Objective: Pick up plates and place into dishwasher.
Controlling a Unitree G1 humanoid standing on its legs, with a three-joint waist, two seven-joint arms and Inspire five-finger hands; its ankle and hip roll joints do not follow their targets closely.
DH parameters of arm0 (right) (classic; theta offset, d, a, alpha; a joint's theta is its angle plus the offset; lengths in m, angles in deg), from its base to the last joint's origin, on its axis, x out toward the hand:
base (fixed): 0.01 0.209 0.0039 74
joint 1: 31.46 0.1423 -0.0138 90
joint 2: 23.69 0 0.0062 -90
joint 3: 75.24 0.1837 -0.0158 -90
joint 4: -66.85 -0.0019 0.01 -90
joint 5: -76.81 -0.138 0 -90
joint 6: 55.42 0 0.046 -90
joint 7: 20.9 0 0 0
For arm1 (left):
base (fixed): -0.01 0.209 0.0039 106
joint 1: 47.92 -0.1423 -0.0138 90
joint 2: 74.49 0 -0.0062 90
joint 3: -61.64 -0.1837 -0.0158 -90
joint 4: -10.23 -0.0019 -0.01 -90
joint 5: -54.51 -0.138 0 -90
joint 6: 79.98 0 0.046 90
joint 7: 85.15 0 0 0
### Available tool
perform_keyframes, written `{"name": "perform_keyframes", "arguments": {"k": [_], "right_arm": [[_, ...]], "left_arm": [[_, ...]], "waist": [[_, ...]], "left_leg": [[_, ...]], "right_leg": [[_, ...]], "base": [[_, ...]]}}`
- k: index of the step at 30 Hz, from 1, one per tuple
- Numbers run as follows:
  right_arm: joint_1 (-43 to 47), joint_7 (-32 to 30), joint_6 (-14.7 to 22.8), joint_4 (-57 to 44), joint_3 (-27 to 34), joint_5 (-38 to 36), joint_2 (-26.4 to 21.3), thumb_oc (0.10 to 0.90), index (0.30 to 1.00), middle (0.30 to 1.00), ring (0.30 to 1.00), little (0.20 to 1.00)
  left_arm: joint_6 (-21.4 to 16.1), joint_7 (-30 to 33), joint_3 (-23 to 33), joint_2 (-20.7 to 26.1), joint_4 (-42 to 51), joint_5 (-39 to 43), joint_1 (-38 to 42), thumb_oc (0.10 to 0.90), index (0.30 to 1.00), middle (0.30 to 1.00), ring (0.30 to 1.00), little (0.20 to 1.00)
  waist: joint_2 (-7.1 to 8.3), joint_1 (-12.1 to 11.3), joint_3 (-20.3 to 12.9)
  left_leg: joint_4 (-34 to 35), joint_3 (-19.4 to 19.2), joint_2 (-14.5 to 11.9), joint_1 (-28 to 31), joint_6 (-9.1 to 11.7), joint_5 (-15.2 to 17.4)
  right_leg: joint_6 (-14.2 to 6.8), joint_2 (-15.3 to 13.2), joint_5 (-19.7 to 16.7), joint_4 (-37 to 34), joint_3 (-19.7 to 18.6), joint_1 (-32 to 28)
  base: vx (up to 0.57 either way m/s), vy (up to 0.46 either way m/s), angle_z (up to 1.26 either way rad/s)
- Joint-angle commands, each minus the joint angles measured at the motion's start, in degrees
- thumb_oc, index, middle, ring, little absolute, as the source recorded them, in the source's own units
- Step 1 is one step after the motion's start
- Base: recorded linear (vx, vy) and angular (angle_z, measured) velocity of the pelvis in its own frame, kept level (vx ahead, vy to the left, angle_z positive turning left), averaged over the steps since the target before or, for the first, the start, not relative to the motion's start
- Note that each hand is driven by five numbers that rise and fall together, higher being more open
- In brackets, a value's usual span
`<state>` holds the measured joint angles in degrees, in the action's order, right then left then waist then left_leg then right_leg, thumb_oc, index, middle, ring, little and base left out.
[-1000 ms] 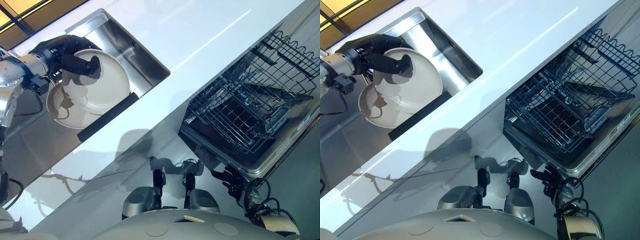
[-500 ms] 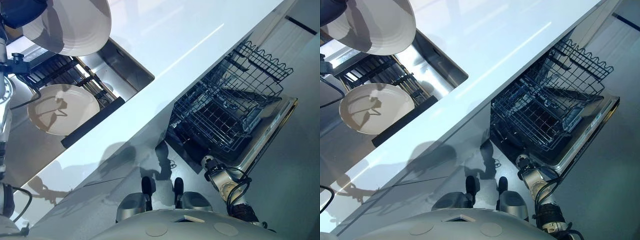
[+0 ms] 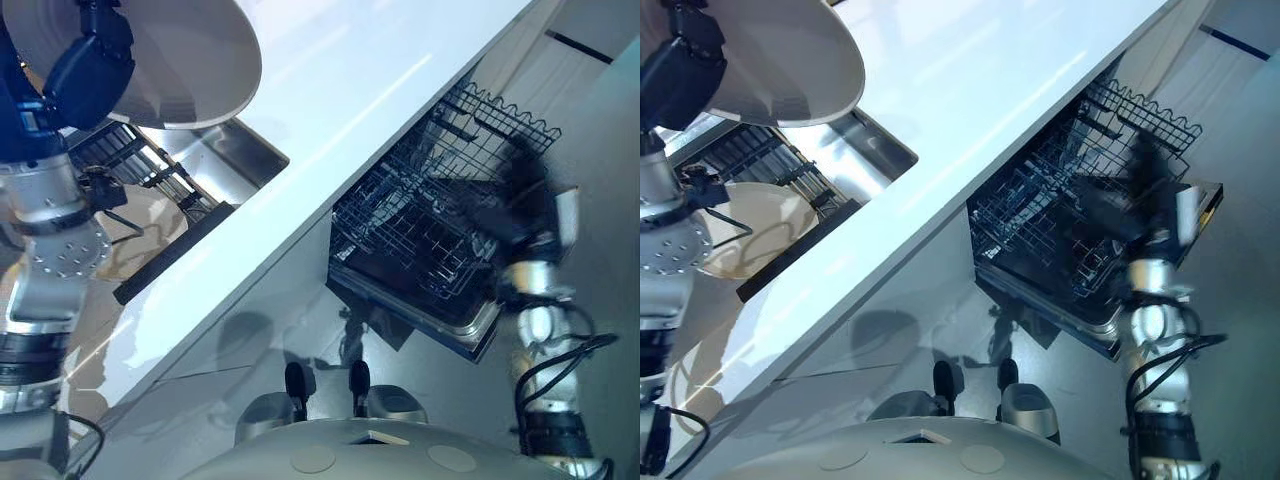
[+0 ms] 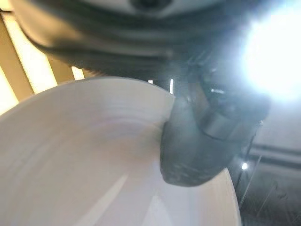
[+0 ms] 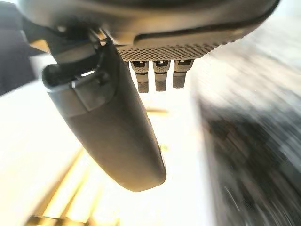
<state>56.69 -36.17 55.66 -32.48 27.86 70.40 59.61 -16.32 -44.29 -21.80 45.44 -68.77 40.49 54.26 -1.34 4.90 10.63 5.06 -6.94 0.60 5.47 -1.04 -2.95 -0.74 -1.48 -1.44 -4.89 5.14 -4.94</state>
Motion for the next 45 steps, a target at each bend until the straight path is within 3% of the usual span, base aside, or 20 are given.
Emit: {"name": "perform_keyframes", "arguments": {"k": [1, 5, 9, 14, 22, 26, 34, 42, 43, 44, 45], "right_arm": [[5.2, 0.5, 5.7, -9.7, -2.4, 8.6, -7.1, 0.8, 0.9, 0.9, 0.9, 0.9], [11.4, 8.2, -0.8, -10.0, -4.9, 5.1, -11.9, 0.8, 0.9, 0.9, 0.9, 0.9], [17.4, 21.6, -8.1, -9.8, -10.4, -12.3, -12.4, 0.8, 0.9, 0.9, 0.9, 0.9], [25.9, 20.4, -9.7, -6.1, -18.5, -16.0, -9.5, 0.8, 0.9, 0.9, 0.9, 0.9], [32.4, 16.0, -9.1, -3.5, -23.1, -17.2, -2.9, 0.8, 0.9, 0.9, 0.9, 0.9], [33.3, 15.4, -12.9, -2.9, -25.0, -21.8, 0.1, 0.8, 0.9, 0.9, 0.9, 0.9], [31.5, 15.2, -20.2, 0.1, -28.0, -32.7, 3.5, 0.8, 0.9, 0.9, 0.9, 0.9], [30.9, 14.1, -22.3, 4.1, -30.3, -34.1, 4.8, 0.8, 0.9, 0.9, 0.9, 0.9], [30.9, 13.9, -22.5, 4.3, -30.5, -34.0, 4.8, 0.55, 0.686, 0.686, 0.686, 0.65], [30.8, 13.7, -22.8, 4.7, -30.6, -34.0, 4.8, 0.396, 0.554, 0.554, 0.554, 0.496], [30.7, 13.7, -22.8, 5.0, -30.6, -34.1, 4.8, 0.152, 0.345, 0.345, 0.345, 0.252]], "left_arm": [[2.7, 3.1, -1.6, -0.1, -0.8, -2.6, 11.7, 0.1, 0.3, 0.3, 0.3, 0.2], [6.1, 1.6, -5.6, -0.6, -3.2, -2.9, 17.0, 0.1, 0.3, 0.3, 0.3, 0.2], [5.2, 2.1, -8.9, -3.3, -7.6, -4.8, 19.1, 0.1, 0.3, 0.3, 0.3, 0.2], [3.8, 5.6, -14.1, -6.7, -12.8, -6.5, 22.4, 0.1, 0.3, 0.3, 0.3, 0.2], [3.4, 8.5, -20.9, -11.9, -18.9, -8.2, 26.4, 0.1, 0.3, 0.3, 0.3, 0.2], [3.6, 9.0, -23.9, -13.9, -20.4, -9.2, 26.9, 0.1, 0.3, 0.3, 0.3, 0.2], [-0.2, 10.1, -27.0, -15.9, -23.3, -9.2, 25.7, 0.1, 0.3, 0.3, 0.3, 0.2], [-1.4, 10.8, -29.7, -17.0, -22.6, -8.8, 26.5, 0.1, 0.3, 0.3, 0.3, 0.2], [-1.7, 10.7, -29.8, -17.0, -22.5, -8.5, 26.5, 0.1, 0.3, 0.3, 0.3, 0.2], [-2.0, 10.9, -30.0, -17.2, -22.3, -8.9, 26.4, 0.1, 0.3, 0.3, 0.3, 0.2], [-2.0, 11.0, -30.3, -17.4, -21.9, -9.1, 26.3, 0.1, 0.3, 0.3, 0.3, 0.2]], "waist": [[-1.4, 1.0, -5.1], [-0.99, 0.8, -5.5], [-0.5, 0.0, -6.0], [-0.01, -1.3, -6.9], [-0.08, -1.7, -7.8], [-0.09, -1.8, -8.0], [0.34, -1.8, -8.4], [0.57, -2.1, -8.0], [0.58, -2.1, -8.0], [0.59, -2.1, -7.9], [0.59, -2.1, -7.8]], "left_leg": [[-3.4, -0.8, -2.0, -1.4, 2.3, 6.2], [-3.8, -0.9, -2.4, -1.8, 3.0, 6.2], [-3.7, -0.5, -2.5, -1.8, 3.5, 6.1], [-2.9, 0.5, -2.1, -1.1, 3.5, 6.0], [-1.7, 1.0, -1.7, 0.4, 3.1, 6.1], [-1.5, 1.1, -1.4, 1.1, 2.7, 6.3], [-1.0, 0.9, -1.3, 1.9, 2.1, 6.3], [-0.9, 1.0, -1.3, 2.3, 2.0, 6.3], [-0.9, 1.0, -1.3, 2.3, 2.0, 6.3], [-0.9, 1.1, -1.3, 2.3, 2.0, 6.3], [-0.9, 1.2, -1.3, 2.3, 2.0, 6.2]], "right_leg": [[-0.5, 2.7, 10.0, 8.7, 2.4, 3.2], [-0.2, 2.6, 10.3, 8.6, 2.7, 2.9], [0.1, 2.4, 10.8, 8.9, 3.8, 2.6], [0.1, 2.1, 10.7, 8.5, 4.9, 1.8], [-0.4, 2.3, 10.2, 7.6, 4.6, 0.6], [-0.6, 2.3, 9.9, 7.0, 4.2, -0.2], [-0.8, 2.5, 9.4, 6.4, 4.0, -0.9], [-0.8, 2.5, 9.2, 6.0, 4.2, -1.3], [-0.8, 2.5, 9.2, 6.0, 4.2, -1.4], [-0.8, 2.5, 9.2, 5.9, 4.2, -1.4], [-0.8, 2.5, 9.2, 5.9, 4.2, -1.5]], "base": [[0.0, -0.027, -0.1], [0.0, -0.007, -0.01], [0.0, -0.009, 0.03], [0.02, -0.005, 0.12], [0.05, 0.017, 0.07], [0.06, 0.021, 0.0], [0.06, 0.005, -0.05], [0.02, -0.002, 0.0], [0.0, 0.0, 0.0], [0.0, 0.0, 0.0], [0.0, 0.0, 0.0]]}}
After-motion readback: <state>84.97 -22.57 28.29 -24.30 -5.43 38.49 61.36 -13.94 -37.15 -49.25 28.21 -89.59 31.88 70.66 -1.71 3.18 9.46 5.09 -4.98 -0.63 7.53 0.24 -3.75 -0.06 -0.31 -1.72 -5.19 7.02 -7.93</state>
